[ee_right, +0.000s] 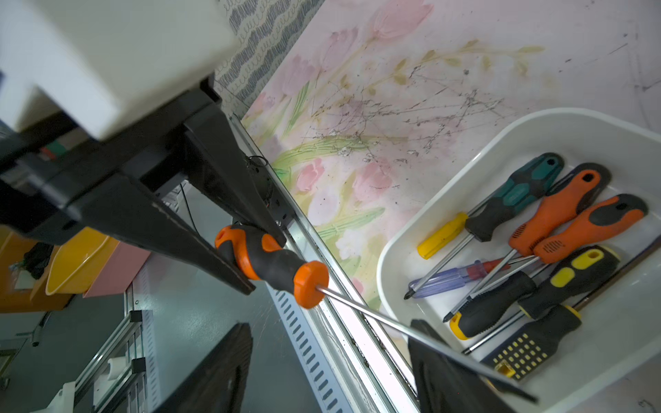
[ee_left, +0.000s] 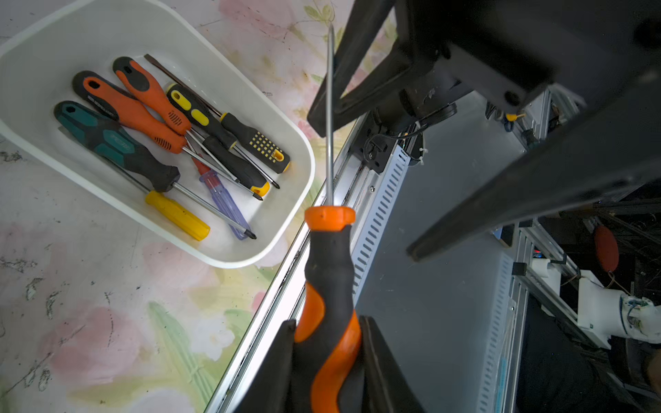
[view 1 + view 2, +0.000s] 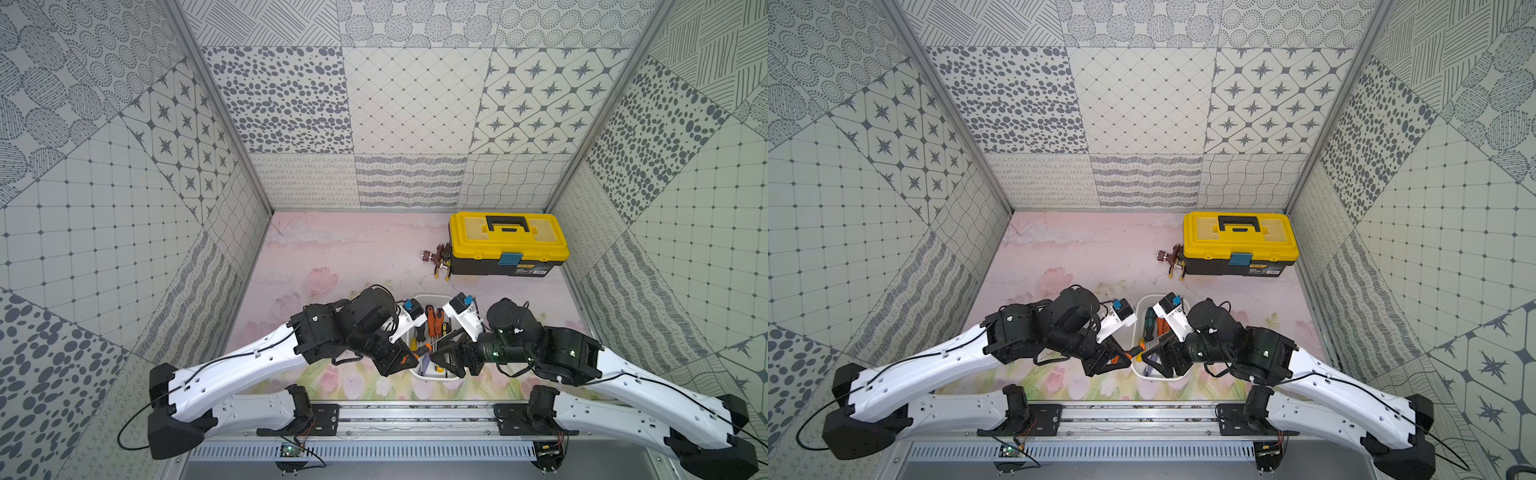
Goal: Put the screwdriver on the desktop into the storage box
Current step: Place the screwdriver in the storage box.
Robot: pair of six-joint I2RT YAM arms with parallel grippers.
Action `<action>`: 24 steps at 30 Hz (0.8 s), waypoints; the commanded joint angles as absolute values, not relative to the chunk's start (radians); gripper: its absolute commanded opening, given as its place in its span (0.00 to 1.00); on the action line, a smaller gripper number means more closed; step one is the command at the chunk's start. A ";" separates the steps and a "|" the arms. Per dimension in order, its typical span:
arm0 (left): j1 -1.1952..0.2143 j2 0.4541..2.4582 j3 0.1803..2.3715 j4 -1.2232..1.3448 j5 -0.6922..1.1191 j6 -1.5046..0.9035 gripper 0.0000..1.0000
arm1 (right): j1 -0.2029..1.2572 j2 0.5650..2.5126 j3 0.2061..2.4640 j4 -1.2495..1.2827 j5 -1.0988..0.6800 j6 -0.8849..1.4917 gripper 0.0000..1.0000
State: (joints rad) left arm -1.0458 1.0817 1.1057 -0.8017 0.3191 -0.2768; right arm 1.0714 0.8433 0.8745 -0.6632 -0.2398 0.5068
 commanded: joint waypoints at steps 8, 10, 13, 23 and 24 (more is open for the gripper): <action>-1.062 1.037 1.121 -0.972 0.313 -0.109 0.00 | 1.075 0.778 0.899 -0.527 -0.438 0.515 0.72; -1.062 1.042 1.120 -0.974 0.312 -0.103 0.00 | 1.074 0.726 0.900 -0.527 -0.432 0.520 0.73; -1.067 1.050 1.126 -0.968 0.344 -0.097 0.00 | 1.073 0.698 0.914 -0.559 -0.356 0.517 0.72; -1.083 1.019 1.127 -0.937 0.417 -0.085 0.00 | 1.096 0.929 0.897 -0.506 -0.331 0.511 0.65; -1.083 1.020 1.127 -0.938 0.416 -0.085 0.00 | 1.103 0.940 0.897 -0.486 -0.353 0.510 0.64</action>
State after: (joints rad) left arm -1.0737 1.0271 1.1133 -0.9318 0.3576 -0.1268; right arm 1.0832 0.9279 0.9012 -0.5724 -0.3069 0.5163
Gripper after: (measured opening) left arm 0.296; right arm 0.646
